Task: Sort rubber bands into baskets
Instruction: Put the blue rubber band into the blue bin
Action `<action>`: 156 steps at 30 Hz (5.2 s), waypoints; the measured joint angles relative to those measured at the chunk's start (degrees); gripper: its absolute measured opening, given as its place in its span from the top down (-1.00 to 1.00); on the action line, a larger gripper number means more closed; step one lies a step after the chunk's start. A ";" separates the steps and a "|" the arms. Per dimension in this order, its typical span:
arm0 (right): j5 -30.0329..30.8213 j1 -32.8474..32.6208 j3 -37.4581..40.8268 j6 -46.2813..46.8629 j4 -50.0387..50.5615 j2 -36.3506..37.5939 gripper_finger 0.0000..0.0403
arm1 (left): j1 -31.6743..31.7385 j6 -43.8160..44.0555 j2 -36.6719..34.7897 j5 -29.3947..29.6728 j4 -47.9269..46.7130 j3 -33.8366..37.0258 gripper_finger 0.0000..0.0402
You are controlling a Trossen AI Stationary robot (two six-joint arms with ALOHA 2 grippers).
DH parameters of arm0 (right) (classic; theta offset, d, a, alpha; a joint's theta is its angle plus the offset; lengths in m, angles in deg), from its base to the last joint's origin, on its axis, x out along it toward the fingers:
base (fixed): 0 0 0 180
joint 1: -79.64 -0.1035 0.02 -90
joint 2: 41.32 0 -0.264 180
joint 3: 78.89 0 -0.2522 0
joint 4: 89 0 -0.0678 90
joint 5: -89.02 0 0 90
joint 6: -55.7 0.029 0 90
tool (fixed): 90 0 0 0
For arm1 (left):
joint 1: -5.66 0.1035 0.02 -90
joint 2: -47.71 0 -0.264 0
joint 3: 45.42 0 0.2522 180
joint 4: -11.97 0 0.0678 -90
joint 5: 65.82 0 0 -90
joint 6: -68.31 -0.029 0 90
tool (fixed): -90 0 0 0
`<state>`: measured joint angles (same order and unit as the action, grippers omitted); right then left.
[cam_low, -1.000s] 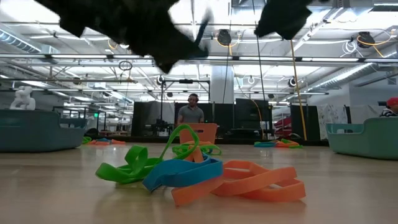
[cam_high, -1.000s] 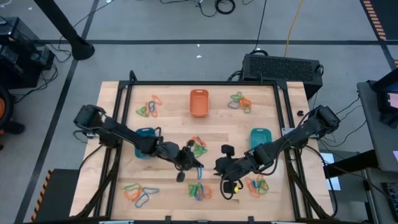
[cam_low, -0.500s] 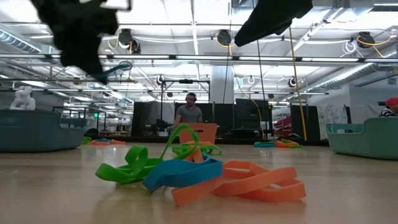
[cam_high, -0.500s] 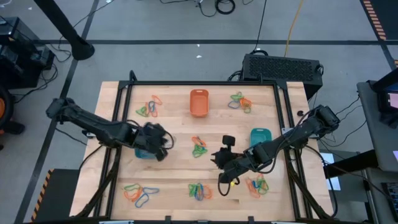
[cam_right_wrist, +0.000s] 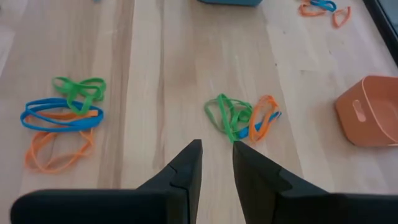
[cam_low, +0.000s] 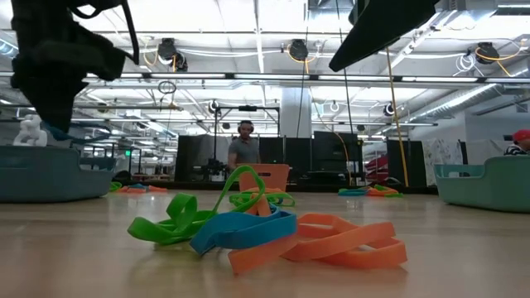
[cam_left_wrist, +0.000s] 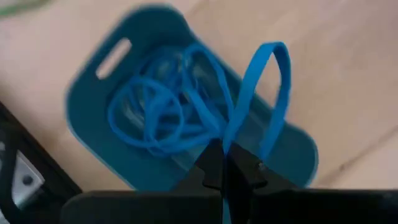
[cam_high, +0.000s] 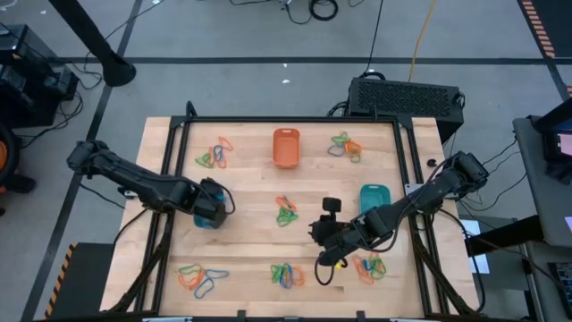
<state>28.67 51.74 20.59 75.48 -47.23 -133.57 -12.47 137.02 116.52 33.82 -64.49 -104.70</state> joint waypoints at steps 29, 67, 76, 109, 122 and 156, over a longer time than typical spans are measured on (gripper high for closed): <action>-0.08 0.00 0.02 0.59 -0.08 -0.02 0.59 | -0.02 -4.97 1.33 -3.21 -9.27 0.00 0.42; -1.44 0.04 0.02 1.85 -1.49 -0.04 0.59 | -23.15 -22.71 22.71 -15.97 32.95 -8.15 0.34; -1.42 0.04 0.02 1.66 -1.55 -0.04 0.59 | -24.02 -24.11 29.29 -16.32 33.75 -8.11 0.34; -1.16 0.07 0.02 1.61 -1.62 -0.04 0.59 | -23.96 -24.60 19.33 -6.92 27.03 -7.95 0.98; -1.16 0.04 0.01 1.61 -1.68 -0.04 0.59 | -23.34 -16.39 -0.14 23.18 13.37 -8.07 0.99; -1.20 0.04 0.02 1.61 -1.66 -0.04 0.59 | -15.63 -0.03 -2.16 14.35 3.07 3.65 0.99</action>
<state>27.47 51.79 20.61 77.09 -48.90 -133.61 -28.10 136.99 114.36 48.17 -61.41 -101.05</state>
